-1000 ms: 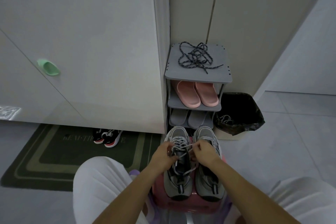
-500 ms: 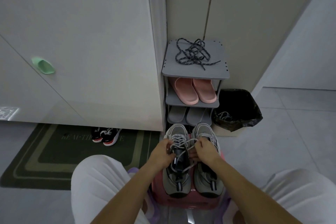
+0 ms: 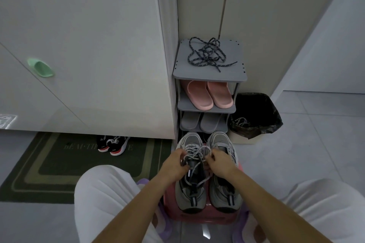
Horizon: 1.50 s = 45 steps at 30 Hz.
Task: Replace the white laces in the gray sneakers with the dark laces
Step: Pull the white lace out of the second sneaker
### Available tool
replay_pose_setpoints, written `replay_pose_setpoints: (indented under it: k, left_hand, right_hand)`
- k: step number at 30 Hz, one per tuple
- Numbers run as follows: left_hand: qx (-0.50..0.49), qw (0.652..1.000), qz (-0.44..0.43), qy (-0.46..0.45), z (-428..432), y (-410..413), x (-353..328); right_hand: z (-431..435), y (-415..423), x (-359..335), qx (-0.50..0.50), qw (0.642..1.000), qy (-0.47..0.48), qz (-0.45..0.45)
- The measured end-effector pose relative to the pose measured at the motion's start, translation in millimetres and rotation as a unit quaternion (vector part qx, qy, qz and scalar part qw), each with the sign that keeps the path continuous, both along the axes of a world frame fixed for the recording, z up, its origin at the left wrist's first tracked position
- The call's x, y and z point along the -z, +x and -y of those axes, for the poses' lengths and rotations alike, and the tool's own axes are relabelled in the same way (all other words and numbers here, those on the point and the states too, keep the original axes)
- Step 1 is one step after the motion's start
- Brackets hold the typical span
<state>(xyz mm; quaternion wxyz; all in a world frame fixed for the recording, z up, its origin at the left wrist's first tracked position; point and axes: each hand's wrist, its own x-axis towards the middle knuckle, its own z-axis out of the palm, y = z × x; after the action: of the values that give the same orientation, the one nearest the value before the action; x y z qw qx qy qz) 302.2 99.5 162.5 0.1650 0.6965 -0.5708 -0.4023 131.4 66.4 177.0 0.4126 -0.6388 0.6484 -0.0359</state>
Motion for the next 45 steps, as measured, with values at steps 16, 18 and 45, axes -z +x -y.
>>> replay_pose_setpoints:
  k: [16, 18, 45]
  left_hand:
    - [0.031, 0.999, -0.028, 0.012, -22, -13, 8]
    - [0.032, 0.999, -0.029, 0.011, -21, -13, 7]
    - [-0.036, 0.999, -0.034, -0.010, -34, -21, 15]
  right_hand:
    - [-30, -22, -2, 0.078, 0.989, 0.068, 0.105]
    - [-35, -21, -6, 0.039, 0.996, 0.048, 0.068]
    - [-32, -18, 17, 0.233, 0.951, 0.047, 0.199]
